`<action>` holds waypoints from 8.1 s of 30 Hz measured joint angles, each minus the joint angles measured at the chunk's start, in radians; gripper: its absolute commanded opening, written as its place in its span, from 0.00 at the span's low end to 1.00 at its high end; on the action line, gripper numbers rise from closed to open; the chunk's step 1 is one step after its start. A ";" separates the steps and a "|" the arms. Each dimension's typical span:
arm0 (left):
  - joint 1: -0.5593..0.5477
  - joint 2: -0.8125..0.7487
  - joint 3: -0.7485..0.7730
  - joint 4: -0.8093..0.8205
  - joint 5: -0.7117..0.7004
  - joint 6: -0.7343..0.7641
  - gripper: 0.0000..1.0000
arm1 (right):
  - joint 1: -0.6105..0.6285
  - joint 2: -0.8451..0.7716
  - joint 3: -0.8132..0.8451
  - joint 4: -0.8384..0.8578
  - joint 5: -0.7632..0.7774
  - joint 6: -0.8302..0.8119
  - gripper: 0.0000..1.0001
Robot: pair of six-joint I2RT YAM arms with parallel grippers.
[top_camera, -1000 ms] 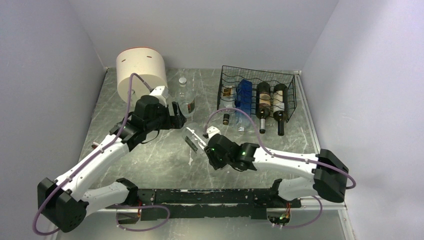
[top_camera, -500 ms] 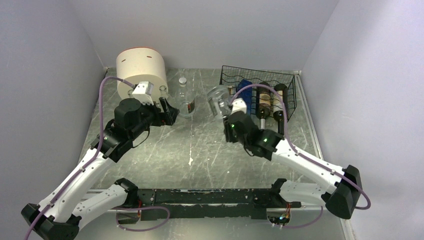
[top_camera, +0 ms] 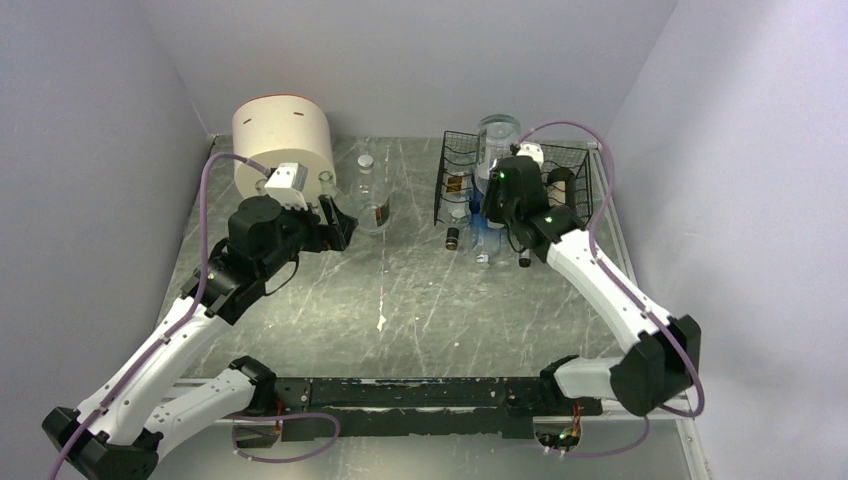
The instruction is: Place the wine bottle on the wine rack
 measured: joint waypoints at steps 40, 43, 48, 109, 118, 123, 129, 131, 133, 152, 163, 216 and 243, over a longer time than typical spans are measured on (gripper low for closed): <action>0.000 -0.014 -0.006 -0.002 -0.011 0.033 0.92 | -0.007 0.503 0.363 0.032 -0.118 0.198 0.63; 0.000 -0.012 -0.006 -0.002 -0.011 0.033 0.92 | -0.008 0.503 0.363 0.028 -0.101 0.194 0.65; 0.000 -0.011 -0.006 -0.002 -0.011 0.033 0.92 | -0.009 0.488 0.356 0.032 -0.073 0.189 0.67; 0.000 -0.167 0.021 0.016 -0.351 0.010 0.89 | 0.359 0.774 0.755 0.208 -0.024 -0.306 0.60; 0.000 -0.152 0.021 0.016 -0.347 0.006 0.89 | 0.344 0.786 0.755 0.213 -0.017 -0.336 0.15; 0.000 -0.143 0.021 0.015 -0.343 0.004 0.89 | 0.344 0.765 0.696 0.275 -0.014 -0.346 0.00; 0.000 -0.132 0.021 0.016 -0.323 -0.006 0.90 | 0.345 0.636 0.502 0.363 -0.019 -0.346 0.00; 0.000 -0.122 0.021 0.016 -0.313 -0.013 0.90 | 0.346 0.576 0.422 0.377 -0.022 -0.339 0.00; 0.000 -0.111 0.019 0.017 -0.298 -0.019 0.90 | 0.348 0.509 0.335 0.390 -0.025 -0.328 0.00; 0.000 0.079 -0.112 0.096 -0.130 -0.133 0.91 | 0.446 -0.001 -0.267 0.312 -0.109 -0.200 0.00; 0.000 0.184 -0.182 0.175 -0.068 -0.165 0.91 | 0.474 -0.088 -0.363 0.174 -0.230 -0.141 0.00; 0.011 0.577 -0.135 0.307 0.211 -0.143 0.65 | 0.513 0.174 -0.386 0.113 -0.248 -0.089 0.57; 0.018 0.548 -0.182 0.380 0.188 -0.177 0.61 | 0.510 0.222 -0.399 0.246 -0.201 -0.143 0.00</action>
